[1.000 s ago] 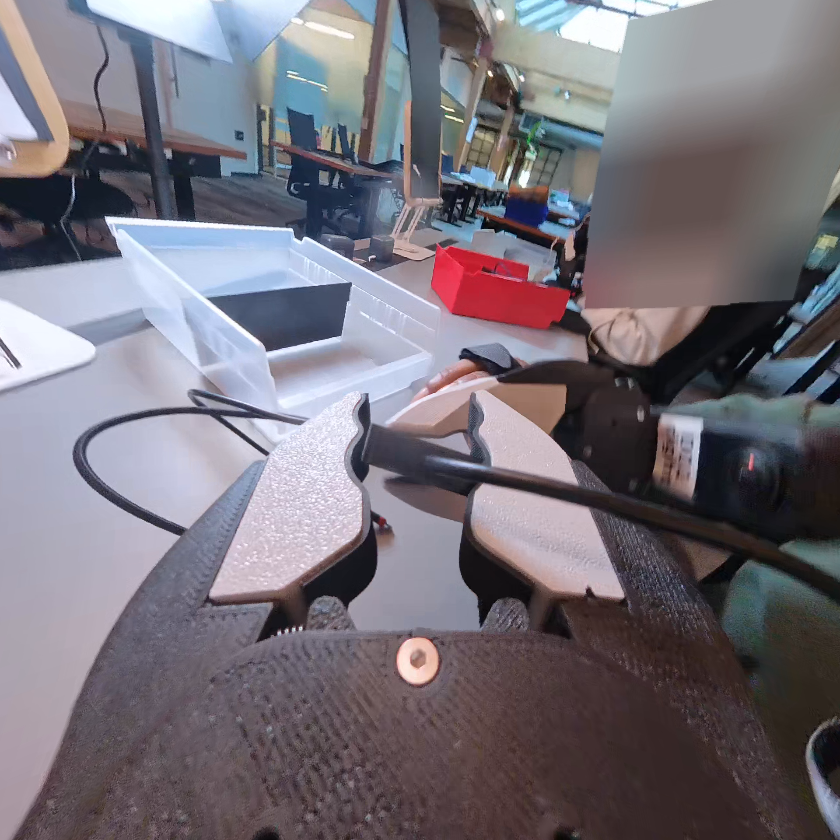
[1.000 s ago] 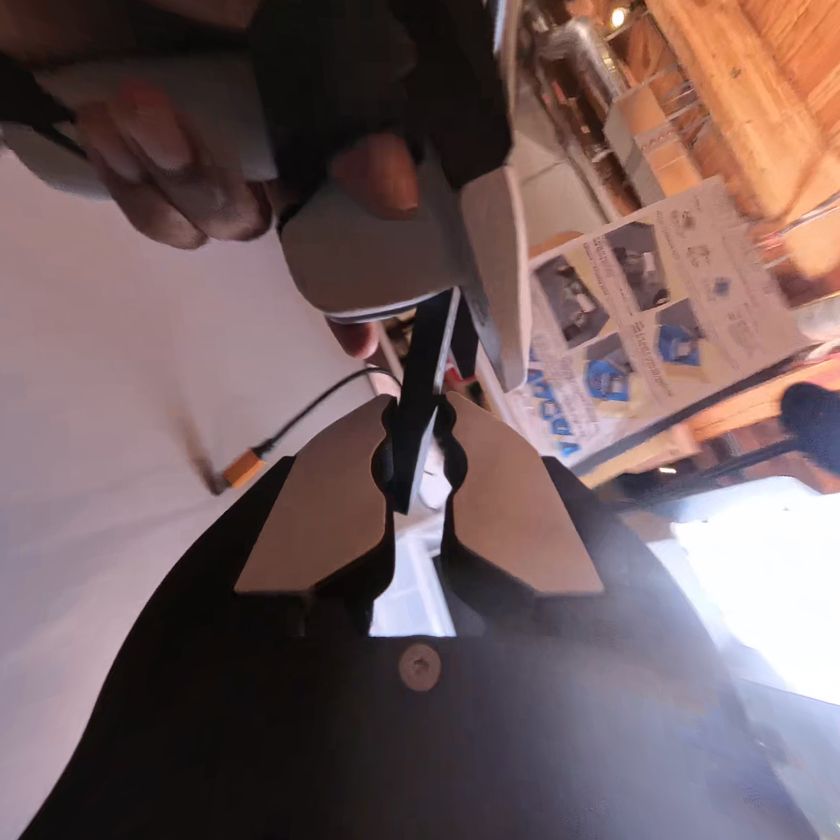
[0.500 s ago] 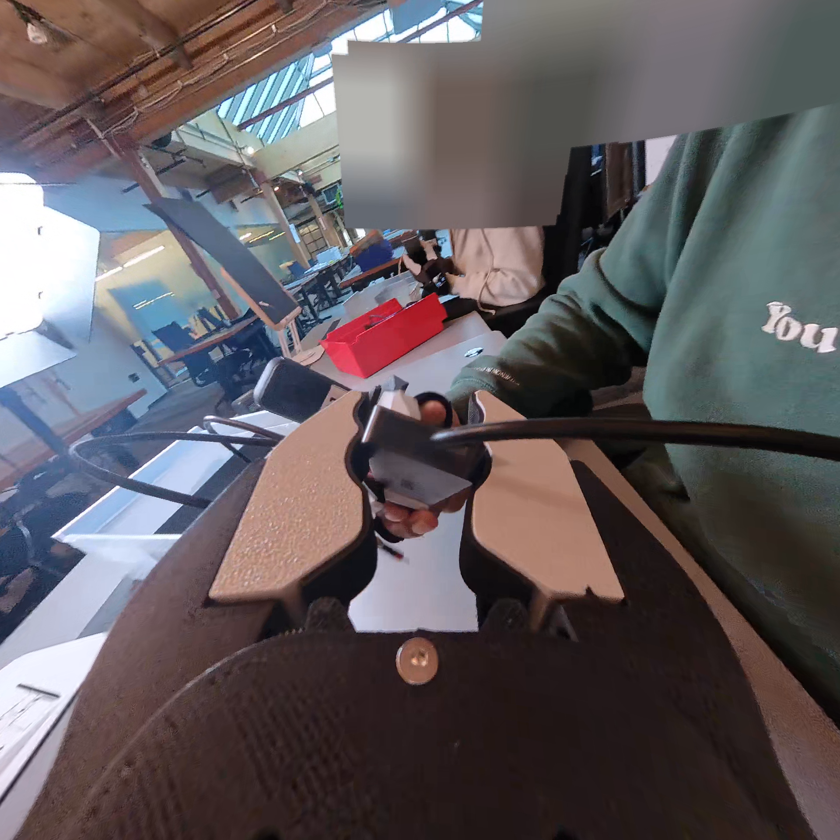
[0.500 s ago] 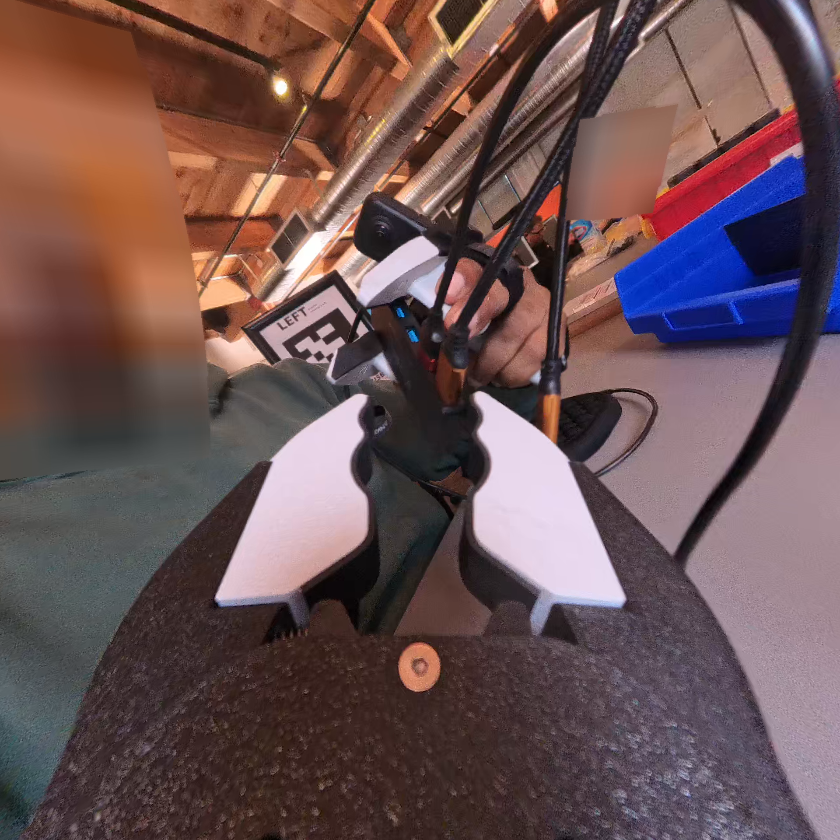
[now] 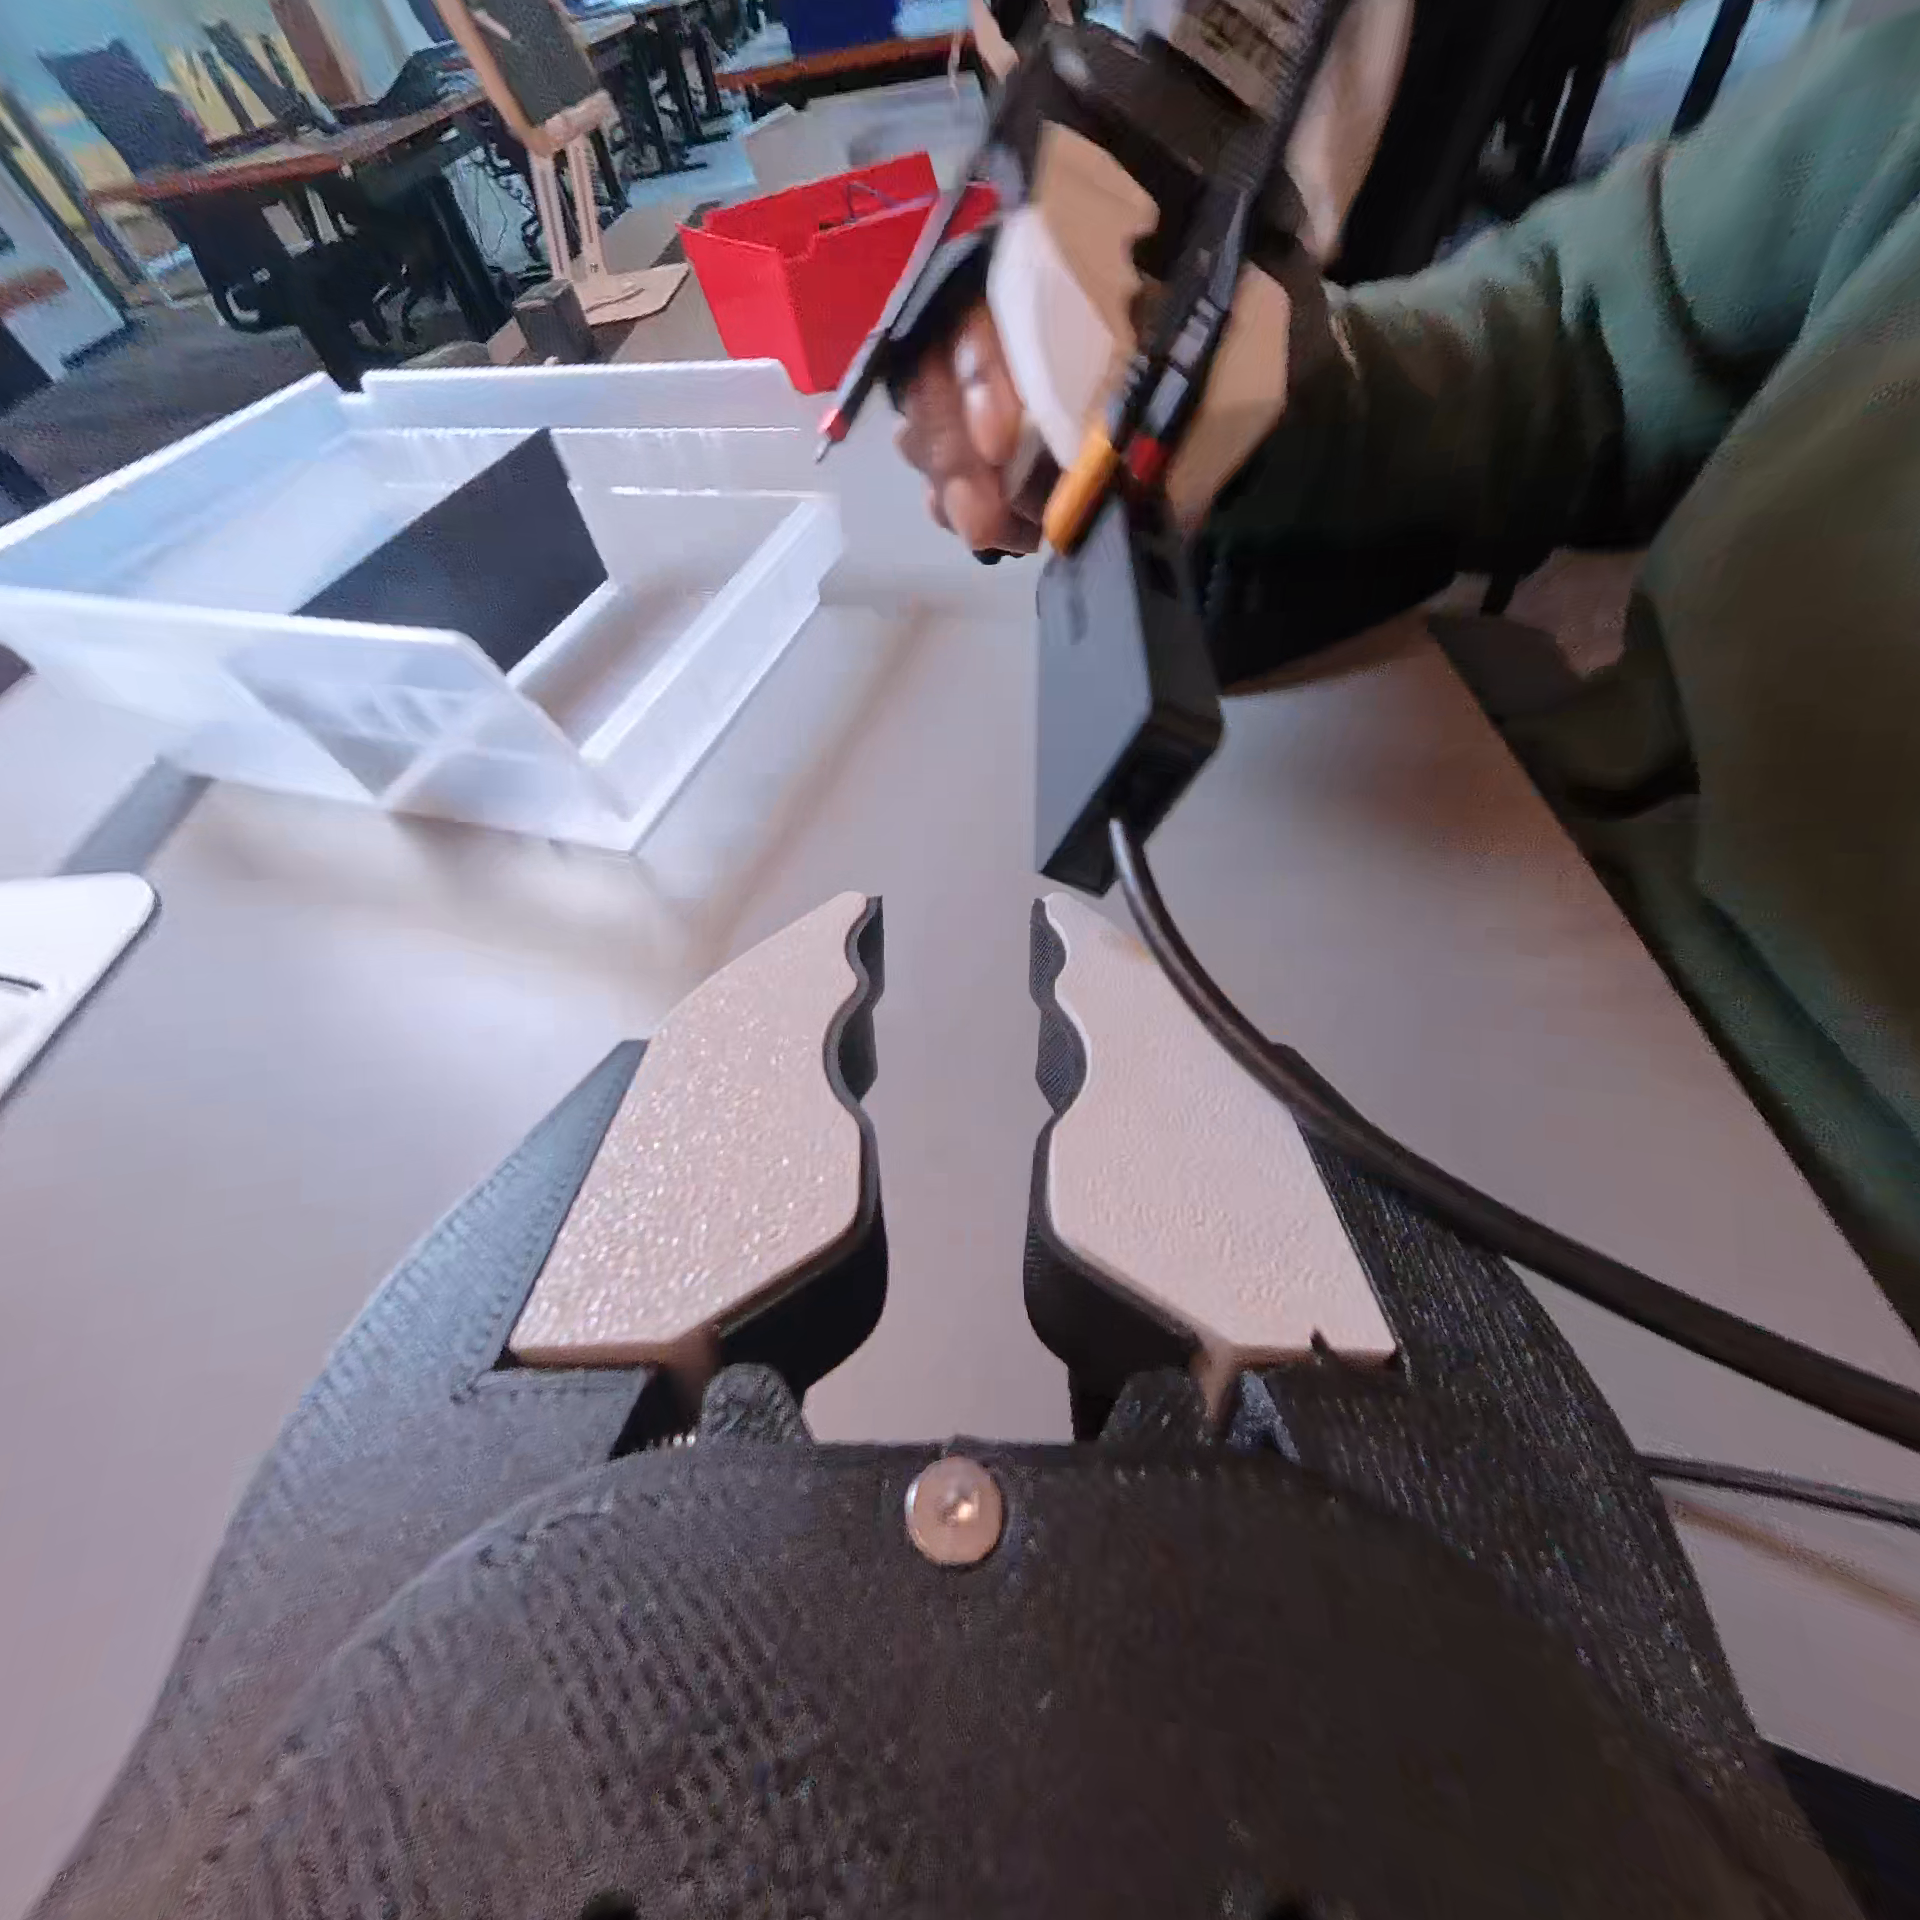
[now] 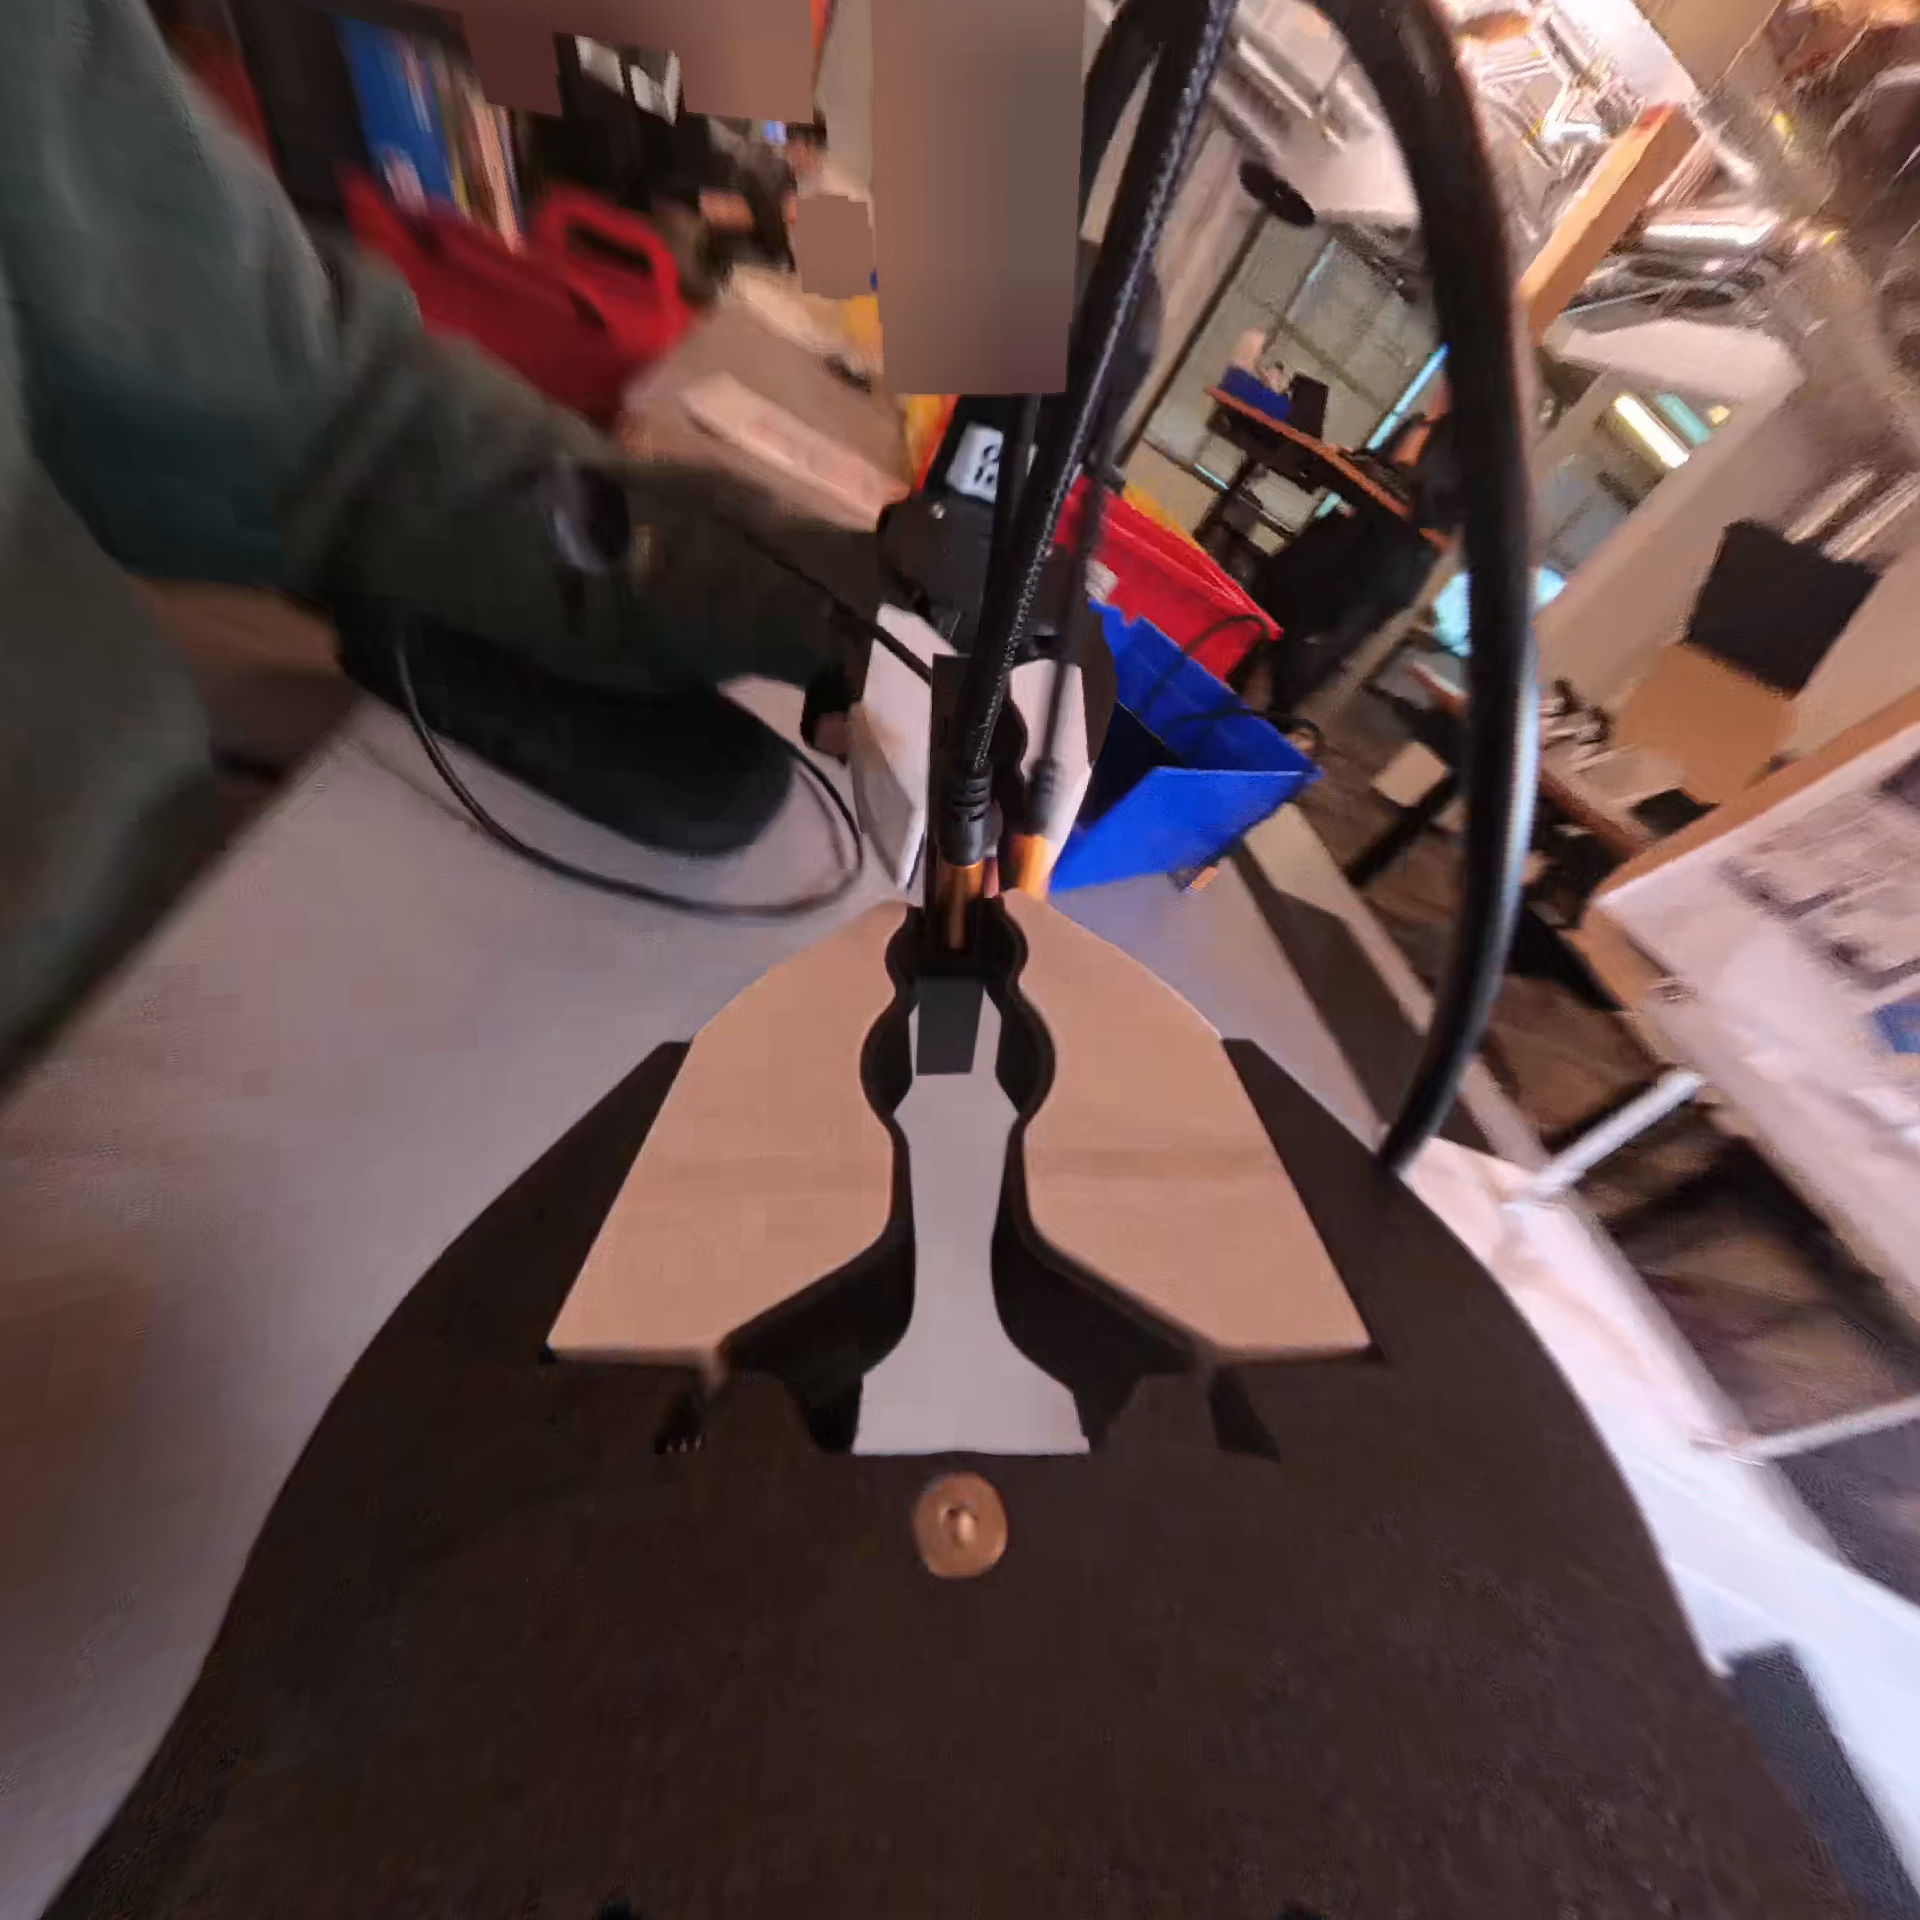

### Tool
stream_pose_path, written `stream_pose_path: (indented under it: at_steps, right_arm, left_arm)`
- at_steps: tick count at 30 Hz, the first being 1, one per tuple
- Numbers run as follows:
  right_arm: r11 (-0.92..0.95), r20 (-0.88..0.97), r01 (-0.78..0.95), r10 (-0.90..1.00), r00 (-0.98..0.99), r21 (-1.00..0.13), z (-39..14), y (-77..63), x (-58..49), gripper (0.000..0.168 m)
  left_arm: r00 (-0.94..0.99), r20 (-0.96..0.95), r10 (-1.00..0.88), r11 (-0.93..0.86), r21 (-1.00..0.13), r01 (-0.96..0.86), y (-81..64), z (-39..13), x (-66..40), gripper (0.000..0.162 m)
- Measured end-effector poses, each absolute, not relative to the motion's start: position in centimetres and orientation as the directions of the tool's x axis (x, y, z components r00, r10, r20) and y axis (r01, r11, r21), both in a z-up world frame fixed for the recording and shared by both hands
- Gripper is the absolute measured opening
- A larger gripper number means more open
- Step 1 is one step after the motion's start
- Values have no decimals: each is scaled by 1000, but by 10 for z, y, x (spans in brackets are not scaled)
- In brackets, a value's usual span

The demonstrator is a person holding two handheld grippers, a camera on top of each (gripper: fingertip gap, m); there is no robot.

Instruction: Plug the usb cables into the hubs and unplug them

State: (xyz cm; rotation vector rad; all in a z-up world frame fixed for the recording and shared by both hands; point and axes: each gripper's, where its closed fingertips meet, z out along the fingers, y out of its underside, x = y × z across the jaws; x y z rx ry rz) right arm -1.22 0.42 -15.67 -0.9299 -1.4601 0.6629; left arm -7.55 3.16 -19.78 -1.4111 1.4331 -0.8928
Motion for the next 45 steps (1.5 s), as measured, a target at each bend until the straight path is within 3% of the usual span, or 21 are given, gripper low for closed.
stream_pose_path:
  at_steps: [7, 13, 18, 20, 24, 33, 38, 41, 45]
  right_arm:
    - [779, 811, 276, 585, 1, -563, -173, -5, -16, 12]
    - [872, 905, 320, 416, -87, -370, -187, -20, -22, 12]
    - [904, 952, 376, 273, -140, -204, -202, -12, -25, 12]
    - [908, 961, 391, 229, -155, -153, -209, -7, -24, 13]
    - [886, 983, 455, 156, -101, -94, -208, 14, -20, 15]
    - [870, 999, 490, 44, 32, -54, -184, 27, -16, 17]
    - [864, 997, 503, 2, 82, -43, -174, 24, -18, 17]
    - [841, 990, 534, 12, 144, -88, -164, 33, -13, 20]
    - [762, 960, 591, 148, 238, -264, -154, 63, 9, 19]
  left_arm:
    - [-195, 315, -929, -272, -937, -218, 13, -198, -72, 31]
    - [-232, 450, -863, -425, -893, -149, 19, -188, -75, 29]
    - [-329, 499, -802, -395, -856, -335, -22, -209, -57, 33]
    - [-265, 517, -814, -408, -833, -374, -20, -220, -50, 31]
    - [-159, 684, -712, -611, -715, -340, -5, -219, -42, 19]
    - [-219, 740, -636, -704, -672, -229, -12, -202, -25, 18]
    - [-221, 707, -671, -691, -705, -157, -11, -188, -20, 19]
    - [-132, 614, -778, -604, -789, -112, -1, -182, -19, 13]
    - [44, 364, -930, -367, -928, -71, 19, -160, -40, 12]
